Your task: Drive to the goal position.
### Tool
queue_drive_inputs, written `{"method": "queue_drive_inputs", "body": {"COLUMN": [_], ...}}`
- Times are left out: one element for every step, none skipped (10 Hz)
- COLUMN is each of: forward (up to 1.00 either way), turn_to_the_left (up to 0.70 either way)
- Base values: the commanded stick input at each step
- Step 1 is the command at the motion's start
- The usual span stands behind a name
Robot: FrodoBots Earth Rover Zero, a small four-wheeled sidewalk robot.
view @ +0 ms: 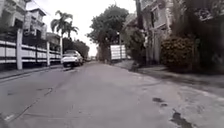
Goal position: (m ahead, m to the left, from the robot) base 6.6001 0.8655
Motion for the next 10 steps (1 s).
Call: {"method": "queue_drive_inputs", "body": {"forward": [1.0, 1.0, 1.0, 1.0, 1.0, 1.0, 1.0, 1.0, 1.0, 1.0], "turn_to_the_left": [0.04, 0.04, 0.04, 0.04, 0.04, 0.04, 0.04, 0.04, 0.04, 0.04]}}
